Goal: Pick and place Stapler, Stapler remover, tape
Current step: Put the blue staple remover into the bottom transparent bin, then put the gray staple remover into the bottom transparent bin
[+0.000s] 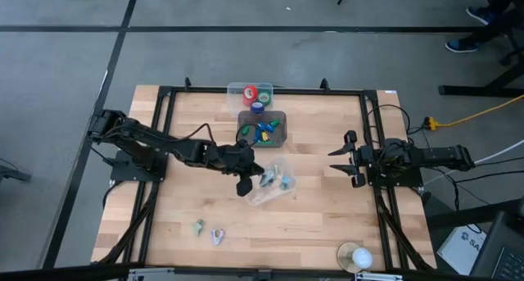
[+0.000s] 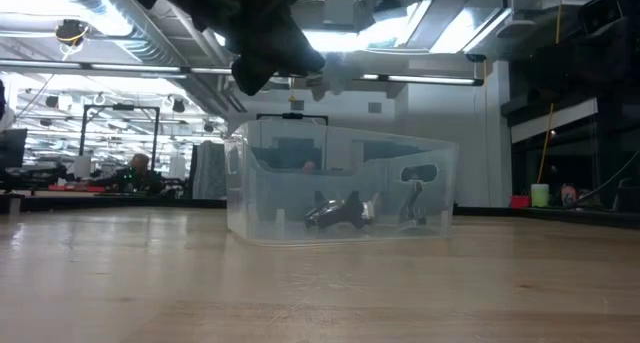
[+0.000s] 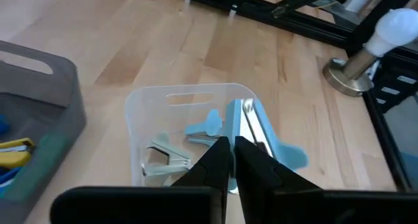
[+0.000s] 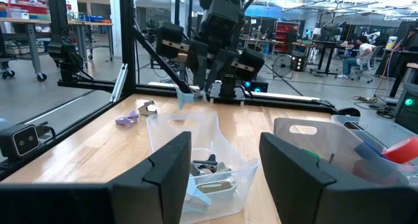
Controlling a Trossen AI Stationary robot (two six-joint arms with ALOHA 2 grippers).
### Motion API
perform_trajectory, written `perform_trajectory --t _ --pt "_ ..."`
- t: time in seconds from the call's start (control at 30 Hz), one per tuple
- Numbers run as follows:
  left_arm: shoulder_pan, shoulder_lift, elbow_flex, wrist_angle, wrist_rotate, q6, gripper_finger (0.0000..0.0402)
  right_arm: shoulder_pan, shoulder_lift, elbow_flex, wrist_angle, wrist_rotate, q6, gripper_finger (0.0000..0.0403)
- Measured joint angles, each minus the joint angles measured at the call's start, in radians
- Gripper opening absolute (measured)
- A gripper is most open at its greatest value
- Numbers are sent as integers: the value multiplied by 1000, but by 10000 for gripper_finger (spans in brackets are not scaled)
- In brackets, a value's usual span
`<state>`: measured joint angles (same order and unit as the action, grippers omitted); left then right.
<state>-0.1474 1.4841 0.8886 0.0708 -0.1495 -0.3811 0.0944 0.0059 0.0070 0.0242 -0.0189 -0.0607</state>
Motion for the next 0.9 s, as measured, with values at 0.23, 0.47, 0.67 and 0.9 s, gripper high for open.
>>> perform_trajectory --t 0.23,0.47,0.67,0.9 --pt "0 0 0 0 -14 0 45 0 0 0 0 0 0 188" --pt "0 1 0 9 -16 0 65 0 0 0 0 0 0 188" --pt "0 1 0 39 -51 1 66 0 0 0 0 0 0 188" --pt "0 1 0 80 -42 2 65 0 0 0 0 0 0 188"
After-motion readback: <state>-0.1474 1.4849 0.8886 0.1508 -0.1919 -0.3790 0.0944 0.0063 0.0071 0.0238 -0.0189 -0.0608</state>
